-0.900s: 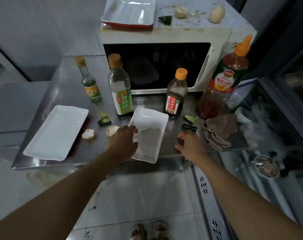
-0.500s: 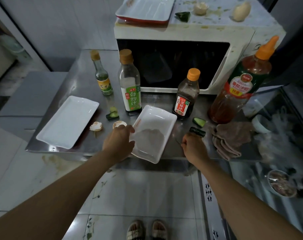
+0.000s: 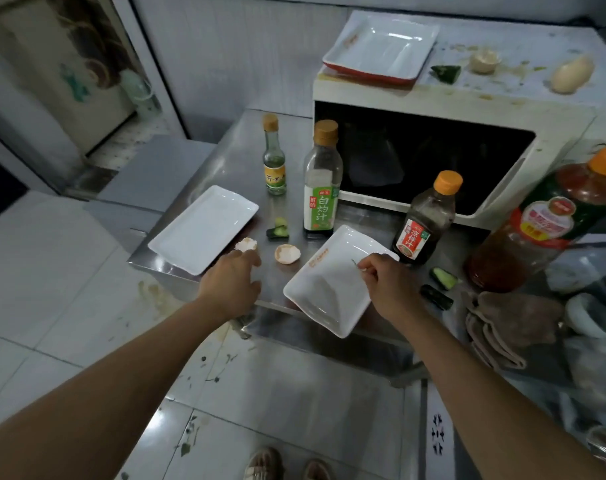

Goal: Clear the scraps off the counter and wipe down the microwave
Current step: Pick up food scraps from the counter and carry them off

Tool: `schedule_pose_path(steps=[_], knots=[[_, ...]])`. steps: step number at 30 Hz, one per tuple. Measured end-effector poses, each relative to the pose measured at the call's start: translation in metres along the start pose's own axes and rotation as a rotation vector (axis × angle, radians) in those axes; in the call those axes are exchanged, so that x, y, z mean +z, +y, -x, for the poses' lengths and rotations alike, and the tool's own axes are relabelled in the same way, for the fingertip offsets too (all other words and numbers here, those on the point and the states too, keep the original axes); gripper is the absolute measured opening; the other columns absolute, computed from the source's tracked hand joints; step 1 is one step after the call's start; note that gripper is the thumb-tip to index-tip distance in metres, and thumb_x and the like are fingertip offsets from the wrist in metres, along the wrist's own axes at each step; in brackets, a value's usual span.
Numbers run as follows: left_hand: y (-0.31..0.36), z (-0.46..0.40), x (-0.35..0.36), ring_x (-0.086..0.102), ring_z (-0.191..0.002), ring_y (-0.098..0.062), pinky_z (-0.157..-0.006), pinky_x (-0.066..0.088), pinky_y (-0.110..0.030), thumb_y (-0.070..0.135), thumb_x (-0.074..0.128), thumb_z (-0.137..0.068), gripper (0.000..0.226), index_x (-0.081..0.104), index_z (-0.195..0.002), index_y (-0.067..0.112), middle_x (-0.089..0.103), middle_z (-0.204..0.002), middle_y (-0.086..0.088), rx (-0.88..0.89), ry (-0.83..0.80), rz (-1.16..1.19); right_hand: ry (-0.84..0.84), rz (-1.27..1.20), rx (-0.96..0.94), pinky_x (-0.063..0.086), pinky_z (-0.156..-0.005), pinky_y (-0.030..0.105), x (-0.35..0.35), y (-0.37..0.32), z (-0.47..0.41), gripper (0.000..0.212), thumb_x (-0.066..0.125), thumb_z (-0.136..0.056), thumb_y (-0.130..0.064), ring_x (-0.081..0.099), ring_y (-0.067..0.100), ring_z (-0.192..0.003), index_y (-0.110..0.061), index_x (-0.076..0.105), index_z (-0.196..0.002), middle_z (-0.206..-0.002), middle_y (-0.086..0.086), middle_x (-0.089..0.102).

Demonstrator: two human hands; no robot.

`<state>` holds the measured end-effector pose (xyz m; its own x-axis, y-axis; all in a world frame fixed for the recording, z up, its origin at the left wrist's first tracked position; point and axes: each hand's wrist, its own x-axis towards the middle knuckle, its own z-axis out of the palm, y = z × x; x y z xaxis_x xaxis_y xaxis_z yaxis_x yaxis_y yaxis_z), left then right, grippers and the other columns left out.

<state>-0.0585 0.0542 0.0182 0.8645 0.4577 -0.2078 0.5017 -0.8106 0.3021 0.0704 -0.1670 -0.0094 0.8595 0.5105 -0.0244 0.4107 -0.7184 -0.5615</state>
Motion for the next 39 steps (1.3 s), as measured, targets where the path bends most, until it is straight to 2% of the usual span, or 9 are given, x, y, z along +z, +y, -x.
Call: schedule_pose_path(steps=[4,8,16,20,25,31,39], knots=[[-0.023,0.006,-0.01,0.053,-0.111,-0.025,-0.09,0.048,-0.04,0.021,0.062,-0.084,0.037,0.053,-0.121,0.018,0.056,-0.119,-0.006,-0.058,0.015,0.017,-0.029,-0.057,-0.04,0.047,-0.088,0.031,0.013,-0.035,-0.011,0.015,0.054,-0.093,-0.011,0.057,0.021,-0.098,-0.005,0.062,-0.104,-0.109,0.011,0.062],[-0.048,0.008,-0.016,0.053,-0.109,-0.025,-0.088,0.05,-0.043,0.017,0.059,-0.083,0.037,0.053,-0.12,0.018,0.056,-0.117,-0.006,-0.11,0.018,0.031,-0.018,-0.093,-0.052,0.046,-0.076,0.026,0.033,-0.067,-0.02,0.007,0.059,-0.091,-0.013,0.055,0.016,-0.084,-0.007,0.061,-0.094,-0.097,0.009,0.064],[-0.098,-0.011,-0.02,0.056,-0.107,-0.024,-0.088,0.05,-0.042,0.021,0.061,-0.084,0.036,0.052,-0.12,0.021,0.056,-0.12,-0.003,-0.089,0.016,0.072,-0.007,-0.081,0.023,0.053,-0.077,0.04,0.099,-0.136,-0.038,0.011,0.061,-0.087,-0.011,0.061,0.022,-0.077,-0.005,0.065,-0.08,-0.081,0.01,0.067],[-0.121,-0.028,-0.019,0.054,-0.11,-0.023,-0.089,0.05,-0.04,0.023,0.062,-0.084,0.035,0.052,-0.118,0.023,0.057,-0.119,-0.003,-0.051,0.011,0.112,0.01,-0.063,0.15,0.052,-0.079,0.041,0.135,-0.157,-0.046,0.012,0.06,-0.088,-0.014,0.062,0.025,-0.082,-0.008,0.067,-0.081,-0.084,0.01,0.069],[-0.138,-0.047,-0.019,0.051,-0.118,-0.022,-0.095,0.047,-0.039,0.025,0.064,-0.086,0.036,0.052,-0.12,0.025,0.055,-0.128,-0.001,0.037,0.01,0.14,0.098,-0.056,0.272,0.051,-0.077,0.038,0.161,-0.17,-0.054,0.013,0.062,-0.088,-0.02,0.061,0.025,-0.087,-0.009,0.069,-0.089,-0.093,0.009,0.068],[-0.146,-0.061,-0.02,0.048,-0.122,-0.019,-0.1,0.045,-0.042,0.025,0.062,-0.087,0.035,0.052,-0.121,0.027,0.052,-0.132,0.003,0.106,-0.007,0.178,0.107,0.084,0.331,0.051,-0.08,0.035,0.177,-0.171,-0.059,0.017,0.057,-0.091,-0.028,0.059,0.02,-0.095,-0.015,0.064,-0.098,-0.101,0.004,0.064],[-0.152,-0.073,-0.022,0.05,-0.12,-0.018,-0.101,0.045,-0.04,0.025,0.064,-0.086,0.037,0.053,-0.121,0.027,0.053,-0.133,0.003,0.152,-0.023,0.195,0.139,0.189,0.354,0.054,-0.076,0.038,0.184,-0.176,-0.065,0.015,0.053,-0.093,-0.019,0.061,0.023,-0.094,-0.01,0.062,-0.1,-0.103,0.007,0.061]])
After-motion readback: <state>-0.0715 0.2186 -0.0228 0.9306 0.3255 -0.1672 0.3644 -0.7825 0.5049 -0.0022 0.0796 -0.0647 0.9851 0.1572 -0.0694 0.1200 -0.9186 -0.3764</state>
